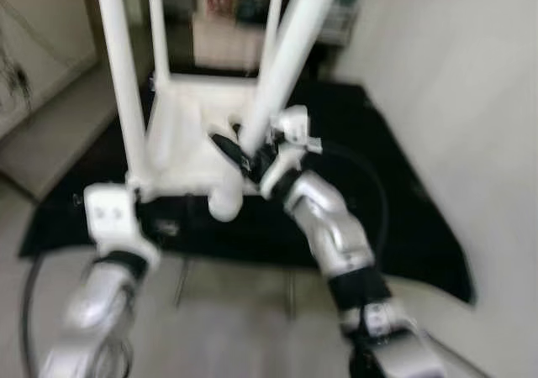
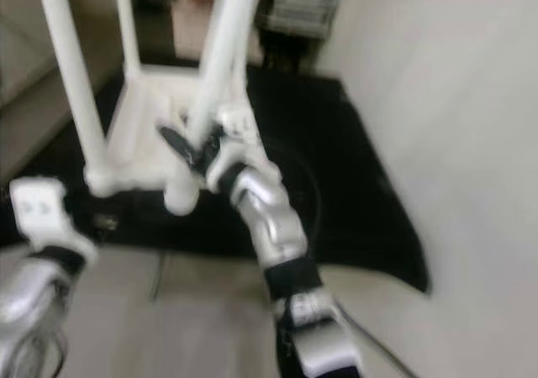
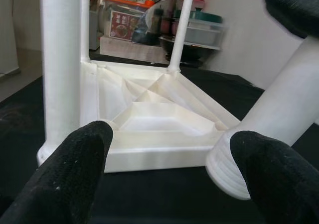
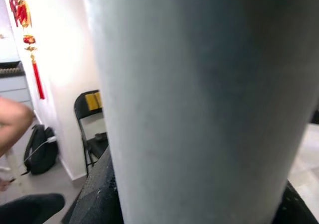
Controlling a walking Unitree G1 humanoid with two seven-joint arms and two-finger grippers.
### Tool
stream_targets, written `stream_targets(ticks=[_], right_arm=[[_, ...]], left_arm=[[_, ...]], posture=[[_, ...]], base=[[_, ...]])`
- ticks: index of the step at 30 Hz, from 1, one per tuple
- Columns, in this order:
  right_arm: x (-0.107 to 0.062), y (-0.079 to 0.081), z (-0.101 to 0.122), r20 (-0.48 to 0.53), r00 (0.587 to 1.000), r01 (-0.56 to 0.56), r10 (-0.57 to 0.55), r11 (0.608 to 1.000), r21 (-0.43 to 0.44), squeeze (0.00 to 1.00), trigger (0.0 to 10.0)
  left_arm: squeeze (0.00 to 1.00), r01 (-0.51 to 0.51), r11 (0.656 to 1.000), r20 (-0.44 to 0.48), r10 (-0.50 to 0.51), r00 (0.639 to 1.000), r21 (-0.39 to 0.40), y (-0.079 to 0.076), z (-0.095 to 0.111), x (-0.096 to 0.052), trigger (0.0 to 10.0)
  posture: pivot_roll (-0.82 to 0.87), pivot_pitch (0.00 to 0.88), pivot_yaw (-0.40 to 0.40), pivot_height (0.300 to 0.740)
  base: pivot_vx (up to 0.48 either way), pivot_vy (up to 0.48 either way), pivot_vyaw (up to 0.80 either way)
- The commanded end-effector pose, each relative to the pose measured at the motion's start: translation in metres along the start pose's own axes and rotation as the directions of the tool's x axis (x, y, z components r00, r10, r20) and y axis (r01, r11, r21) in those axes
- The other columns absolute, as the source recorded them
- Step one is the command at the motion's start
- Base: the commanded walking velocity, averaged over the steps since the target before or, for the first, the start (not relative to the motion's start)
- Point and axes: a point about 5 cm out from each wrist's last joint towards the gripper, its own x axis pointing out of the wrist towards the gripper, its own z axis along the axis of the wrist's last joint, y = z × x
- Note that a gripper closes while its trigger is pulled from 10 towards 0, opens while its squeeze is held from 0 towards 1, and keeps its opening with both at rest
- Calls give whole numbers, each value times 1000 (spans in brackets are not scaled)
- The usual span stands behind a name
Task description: Building children table
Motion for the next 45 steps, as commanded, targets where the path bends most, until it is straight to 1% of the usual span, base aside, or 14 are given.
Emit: stream_targets(ticks=[1, 10, 25, 30, 31, 32, 34, 36, 37, 39, 40, 42, 43, 45], right_arm=[[-9, -13, 3, 12, 999, 53, -53, 999, -5, 0, 10000], [-9, -17, 6, 19, 998, 67, -67, 998, -9, 0, 10000], [-10, -20, 6, 17, 997, 77, -77, 997, -15, 0, 10000], [-10, -19, 5, 15, 997, 72, -71, 997, -19, 0, 10000], [-11, -19, 5, 11, 998, 65, -65, 998, -21, 0, 10000], [-11, -19, 5, 11, 998, 65, -65, 998, -21, 0, 10000], [-12, -17, 4, 4, 999, 51, -51, 998, -25, 0, 10000], [-13, -17, 4, 2, 999, 45, -45, 999, -27, 0, 10000], [-14, -16, 2, -5, 999, 34, -35, 999, -29, 0, 10000], [-14, -15, 2, -10, 1000, 28, -29, 999, -30, 0, 10000], [-15, -14, 0, -21, 1000, 8, -9, 1000, -30, 0, 10000], [-20, -8, -4, -61, 995, -81, 78, 996, -39, 0, 10000], [-20, -8, -4, -61, 995, -81, 78, 996, -39, 0, 10000], [-25, -6, -8, -95, 987, -133, 129, 990, -36, 0, 10000]], left_arm=[[0, 30, 999, -2, -30, 1000, -12, -7, 0, 0, 10000], [0, 34, 999, -13, -34, 999, -12, -7, -2, -1, 10000], [0, 31, 999, -31, -32, 999, -17, -6, -6, -3, 10000], [0, 21, 1000, -44, -22, 999, -21, -6, -10, -4, 10000], [0, -17, 1000, -38, 17, 999, -20, -2, -10, -5, 10000], [0, -17, 1000, -38, 17, 999, -20, -2, -10, -5, 10000], [0, -54, 998, -61, 54, 997, -13, 1, -15, -5, 10000], [0, -56, 998, -78, 56, 995, -10, 1, -18, -6, 10000], [0, -39, 999, -107, 40, 993, 15, -1, -23, -8, 10000], [0, -25, 999, -126, 29, 992, 33, -2, -26, -10, 10000], [0, -28, 999, -144, 32, 989, 31, -2, -30, -13, 10000], [0, -44, 999, -170, 43, 984, -1, -4, -37, -19, 10000], [0, -44, 999, -170, 43, 984, -1, -4, -37, -19, 10000], [0, -87, 996, -185, 82, 979, -21, -4, -41, -24, 10000]], posture=[[-41, 0, -108, 740], [-40, 0, -107, 740], [-39, 0, -106, 740], [-41, 0, -105, 740], [-45, 0, -103, 740], [-45, 0, -103, 740], [-46, 0, -103, 740], [-46, 0, -103, 740], [-49, 0, -102, 740], [-49, 0, -102, 740], [-51, 0, -101, 740], [-52, 0, -101, 740], [-52, 0, -101, 740], [-50, 0, -101, 740]], base=[[319, 0, 0], [320, 0, 0], [319, 0, 0], [316, 0, 0], [0, 0, 0], [0, 0, 0], [0, 0, 0], [0, 0, 0], [0, 0, 0], [0, 0, 0], [0, -472, 0], [0, -472, 0], [0, -472, 0], [0, 0, 0]])
